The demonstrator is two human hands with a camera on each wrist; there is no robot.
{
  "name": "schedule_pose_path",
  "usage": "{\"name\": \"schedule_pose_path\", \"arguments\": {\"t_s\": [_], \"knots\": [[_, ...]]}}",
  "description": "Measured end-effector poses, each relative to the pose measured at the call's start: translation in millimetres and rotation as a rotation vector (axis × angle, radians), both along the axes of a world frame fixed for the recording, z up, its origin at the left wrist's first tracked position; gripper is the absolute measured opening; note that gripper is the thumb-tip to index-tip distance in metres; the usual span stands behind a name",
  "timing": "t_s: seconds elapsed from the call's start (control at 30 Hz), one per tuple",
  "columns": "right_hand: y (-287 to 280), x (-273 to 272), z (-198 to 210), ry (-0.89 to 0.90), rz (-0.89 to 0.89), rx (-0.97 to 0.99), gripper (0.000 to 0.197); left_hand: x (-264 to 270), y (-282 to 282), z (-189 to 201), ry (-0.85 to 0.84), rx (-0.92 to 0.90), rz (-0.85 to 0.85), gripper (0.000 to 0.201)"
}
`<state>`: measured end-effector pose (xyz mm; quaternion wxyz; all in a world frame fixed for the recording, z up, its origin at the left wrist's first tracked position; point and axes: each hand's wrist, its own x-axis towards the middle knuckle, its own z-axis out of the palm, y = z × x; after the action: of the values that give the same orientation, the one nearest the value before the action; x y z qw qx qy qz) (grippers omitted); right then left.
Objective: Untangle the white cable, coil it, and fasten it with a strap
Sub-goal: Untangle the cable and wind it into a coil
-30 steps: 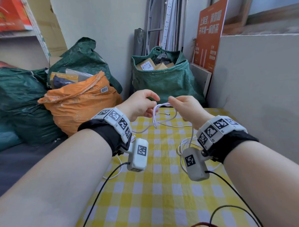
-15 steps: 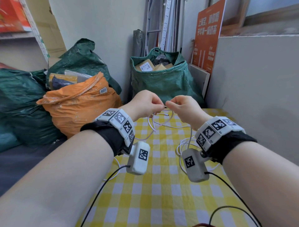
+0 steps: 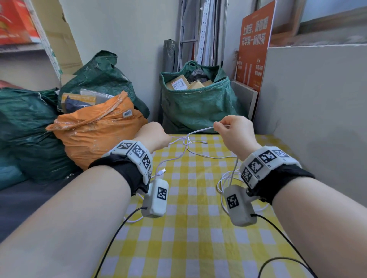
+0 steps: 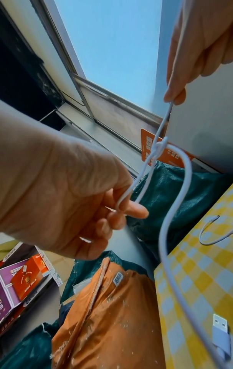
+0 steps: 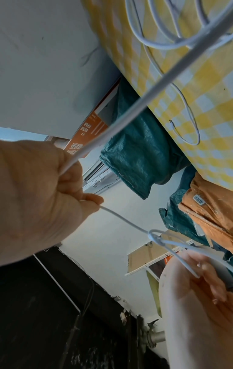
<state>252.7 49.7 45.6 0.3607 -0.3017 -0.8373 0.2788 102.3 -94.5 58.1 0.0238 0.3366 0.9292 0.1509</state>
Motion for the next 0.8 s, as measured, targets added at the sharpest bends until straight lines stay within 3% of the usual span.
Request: {"name": "schedule_pose_path", "arguments": {"t_s": [0.1,0.2,0.27,0.4,0.5,0.57,0.63,0.7,0.8], "knots": [[4.0,-0.9,-2.6,0.029,-0.052,-0.002,0.028,4.5,2.9,0.7,-0.061,-0.133,-0.088,0.025],[7.0,-0.4,-4.3,-0.036,-0.050,-0.014,0.027,11.1,2.7,-3.2,-0.206,-0.011,-0.161,0.052],[9.2,1.3,-4.5,-0.120,-0.066,0.005,0.025,10.7,3.0,-6.0,-0.217,0.109,-0.295,0.063],[8.4,4.3,-3.2,-0.464,-0.162,0.117,0.028,13.2,5.4,-4.1,-0.186,0.396,-0.430,0.040],[5.2,0.8,-4.0,-0.690,-0.134,0.207,0.032,17.3,9.5,-3.0,-0.383,0.623,-0.434,0.034],[1.5,-1.5,-5.1,-0.676,-0.035,0.160,0.032,20.3,12.1,-3.7,-0.552,0.685,-0.459,0.031],[-3.4,-3.6,-3.9,-0.529,0.148,-0.041,0.028,24.5,13.9,-4.2,-0.650,0.713,-0.480,0.030],[-11.0,-4.6,-0.5,-0.372,0.324,-0.267,0.022,28.2,14.6,-3.4,-0.671,0.712,-0.477,0.030],[-17.5,-3.7,3.8,-0.330,0.425,-0.364,0.015,29.0,15.4,-1.3,-0.636,0.716,-0.441,0.029]]}}
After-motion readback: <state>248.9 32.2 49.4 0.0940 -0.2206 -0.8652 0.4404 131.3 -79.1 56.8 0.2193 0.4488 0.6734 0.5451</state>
